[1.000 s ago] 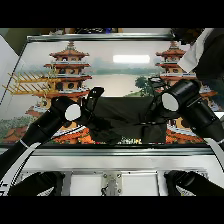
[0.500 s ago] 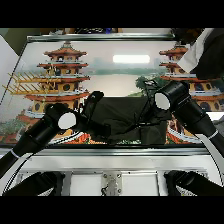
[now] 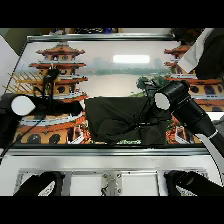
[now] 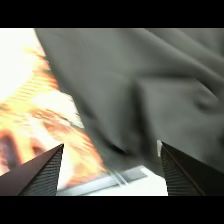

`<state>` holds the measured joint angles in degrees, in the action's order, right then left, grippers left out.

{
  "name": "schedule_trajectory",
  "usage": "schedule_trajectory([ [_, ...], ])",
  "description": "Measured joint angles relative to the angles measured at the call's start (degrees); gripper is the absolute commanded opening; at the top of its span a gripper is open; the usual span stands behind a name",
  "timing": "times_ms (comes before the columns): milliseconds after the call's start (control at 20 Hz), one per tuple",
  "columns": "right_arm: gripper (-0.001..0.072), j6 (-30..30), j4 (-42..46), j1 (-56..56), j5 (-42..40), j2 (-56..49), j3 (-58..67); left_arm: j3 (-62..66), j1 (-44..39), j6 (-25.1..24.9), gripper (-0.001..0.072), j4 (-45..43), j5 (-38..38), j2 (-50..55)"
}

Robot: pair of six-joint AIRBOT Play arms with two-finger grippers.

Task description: Fold the clothes and pants, and hang the long-sleeved shirts on hangers.

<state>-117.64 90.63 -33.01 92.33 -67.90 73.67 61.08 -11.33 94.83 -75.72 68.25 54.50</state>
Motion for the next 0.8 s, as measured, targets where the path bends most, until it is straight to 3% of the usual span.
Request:
schedule_trajectory([
  [300,0.0017,0.00,0.00,0.00,0.00,0.00,0.00,9.29,14.19,-4.39,0.0646,-13.68,-2.14,12.98],
  [800,0.0017,0.00,0.00,0.00,0.00,-0.26,0.00,14.34,16.87,-5.18,0.0645,-34.62,-17.53,38.16],
])
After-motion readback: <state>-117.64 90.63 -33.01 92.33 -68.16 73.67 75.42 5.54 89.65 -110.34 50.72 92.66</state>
